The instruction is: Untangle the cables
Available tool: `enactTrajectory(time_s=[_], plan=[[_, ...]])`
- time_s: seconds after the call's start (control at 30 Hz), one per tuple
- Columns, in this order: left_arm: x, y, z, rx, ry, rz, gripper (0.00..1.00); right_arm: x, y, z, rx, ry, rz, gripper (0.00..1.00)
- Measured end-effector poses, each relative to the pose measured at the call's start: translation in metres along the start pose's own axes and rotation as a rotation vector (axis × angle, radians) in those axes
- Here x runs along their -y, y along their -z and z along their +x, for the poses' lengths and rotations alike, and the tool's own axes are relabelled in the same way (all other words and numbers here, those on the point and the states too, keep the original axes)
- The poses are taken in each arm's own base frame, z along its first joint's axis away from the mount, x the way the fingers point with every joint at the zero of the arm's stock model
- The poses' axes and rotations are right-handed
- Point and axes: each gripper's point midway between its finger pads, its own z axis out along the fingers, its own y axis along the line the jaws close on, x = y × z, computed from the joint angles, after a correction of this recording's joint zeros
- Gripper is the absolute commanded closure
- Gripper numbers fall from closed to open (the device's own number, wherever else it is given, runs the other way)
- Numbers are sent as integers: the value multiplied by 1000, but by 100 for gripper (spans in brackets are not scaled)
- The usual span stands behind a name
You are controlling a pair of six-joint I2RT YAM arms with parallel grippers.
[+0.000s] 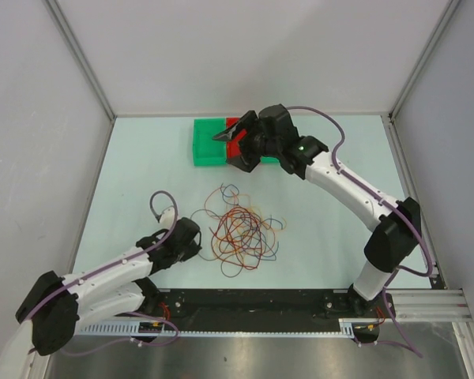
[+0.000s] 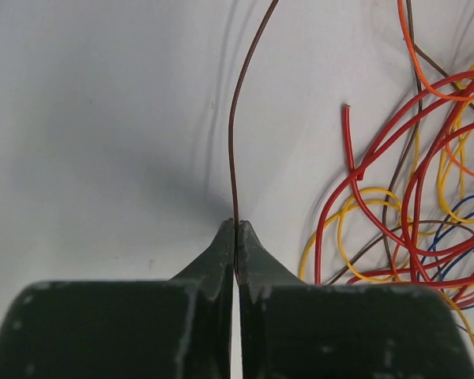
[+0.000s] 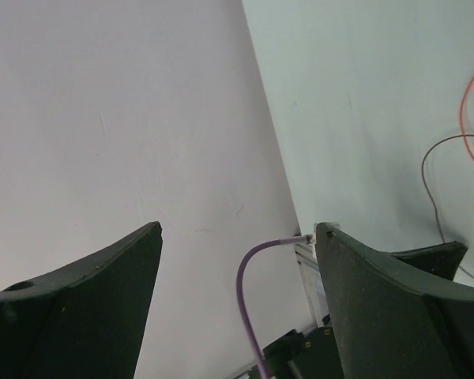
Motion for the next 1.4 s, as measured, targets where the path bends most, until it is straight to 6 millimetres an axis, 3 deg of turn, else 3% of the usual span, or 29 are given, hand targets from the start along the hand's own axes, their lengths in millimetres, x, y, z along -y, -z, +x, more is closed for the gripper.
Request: enactTrajectory(time_s=[0.13,0.23,0.33,0.47,0.6,0.7,0.8,0.93,1.07,1.2,1.4], plan=[[6,8,-13,29,-43,-13,99,22,-8,-9,-3,34,18,21],[29,30,-42,98,-85,30,100,32,-10,-13,-27,99,2,23],[65,66,-85,201,-117,114,100,32,-10,-13,-71,184,-48,24],[105,130,-150,353,-175,206,100,23,-5,-9,-138,298,-153,24],[129,200,-206,498,-226,285,99,6,2,-6,-159,392,-254,25],[140,236,-229,568,-267,333,99,-9,11,-2,-161,448,-322,25],[144,249,-232,587,-323,366,100,-26,26,4,-161,508,-397,26],[137,228,-211,527,-427,363,100,-44,46,14,-163,616,-488,26],[131,208,-189,456,-524,369,100,-42,57,22,-160,782,-515,30],[132,212,-187,460,-560,394,100,-18,53,34,-174,935,-454,32],[133,221,-183,463,-592,437,100,50,29,66,-252,1083,-293,37]])
